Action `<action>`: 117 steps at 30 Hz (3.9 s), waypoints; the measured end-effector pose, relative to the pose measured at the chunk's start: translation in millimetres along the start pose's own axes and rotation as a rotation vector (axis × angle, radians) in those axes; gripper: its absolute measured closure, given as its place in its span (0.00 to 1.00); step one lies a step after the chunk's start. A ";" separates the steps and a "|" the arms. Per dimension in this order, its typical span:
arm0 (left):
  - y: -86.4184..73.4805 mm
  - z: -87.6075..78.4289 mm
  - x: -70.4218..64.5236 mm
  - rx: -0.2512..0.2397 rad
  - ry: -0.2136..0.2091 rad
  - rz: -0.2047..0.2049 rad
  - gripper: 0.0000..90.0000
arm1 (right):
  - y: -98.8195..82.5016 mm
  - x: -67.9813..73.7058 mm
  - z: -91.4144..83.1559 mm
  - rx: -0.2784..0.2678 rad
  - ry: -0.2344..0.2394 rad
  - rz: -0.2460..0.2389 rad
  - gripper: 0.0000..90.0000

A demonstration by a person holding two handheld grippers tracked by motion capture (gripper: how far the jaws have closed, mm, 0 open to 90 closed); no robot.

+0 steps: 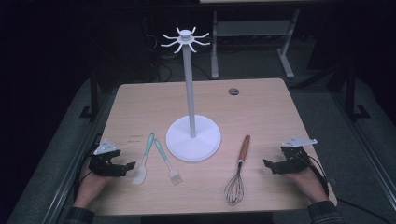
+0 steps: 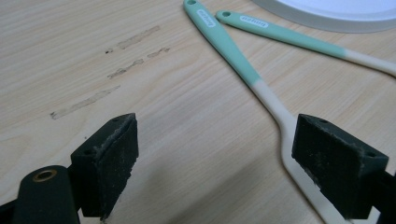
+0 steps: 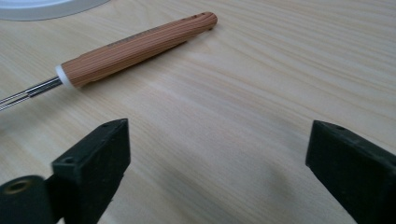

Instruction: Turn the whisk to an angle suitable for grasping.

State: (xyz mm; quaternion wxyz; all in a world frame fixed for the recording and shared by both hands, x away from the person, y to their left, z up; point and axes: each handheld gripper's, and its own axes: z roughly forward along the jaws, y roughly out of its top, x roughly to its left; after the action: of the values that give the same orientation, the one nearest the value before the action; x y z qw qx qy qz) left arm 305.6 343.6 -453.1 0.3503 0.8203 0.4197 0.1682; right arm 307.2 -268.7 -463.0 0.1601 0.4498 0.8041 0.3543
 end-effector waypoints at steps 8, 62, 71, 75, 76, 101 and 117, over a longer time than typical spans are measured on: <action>2.5 -0.7 -1.1 -0.004 0.001 -0.014 0.16 | 4.0 -4.3 -2.1 0.016 0.029 0.036 0.27; 2.3 -5.0 -0.8 -0.016 0.009 -0.016 0.17 | 73.7 -3.4 66.3 0.077 0.059 0.020 1.00; 2.7 -5.1 -1.4 -0.017 0.010 -0.010 0.17 | 78.9 6.7 77.0 0.093 0.068 -0.008 1.00; 3.3 -5.2 -2.6 -0.021 0.009 -0.013 0.17 | 83.2 13.7 82.3 0.090 0.087 -0.034 1.00; 3.3 -5.2 -2.6 -0.021 0.009 -0.013 0.17 | 83.2 13.7 82.3 0.090 0.087 -0.034 1.00; 2.5 -5.3 -1.4 -0.020 0.009 -0.008 0.17 | 99.3 46.8 104.6 0.076 0.178 -0.073 1.00; 2.2 -5.5 -3.5 -0.012 0.009 -0.009 0.17 | 92.0 86.9 52.4 0.086 0.282 -0.143 1.00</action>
State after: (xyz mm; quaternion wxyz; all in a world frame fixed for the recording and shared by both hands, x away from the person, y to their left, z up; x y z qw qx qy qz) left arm 301.8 342.3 -447.6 0.3540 0.8156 0.4237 0.1729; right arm 346.2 -142.0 -428.6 0.0510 0.3436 0.8630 0.3667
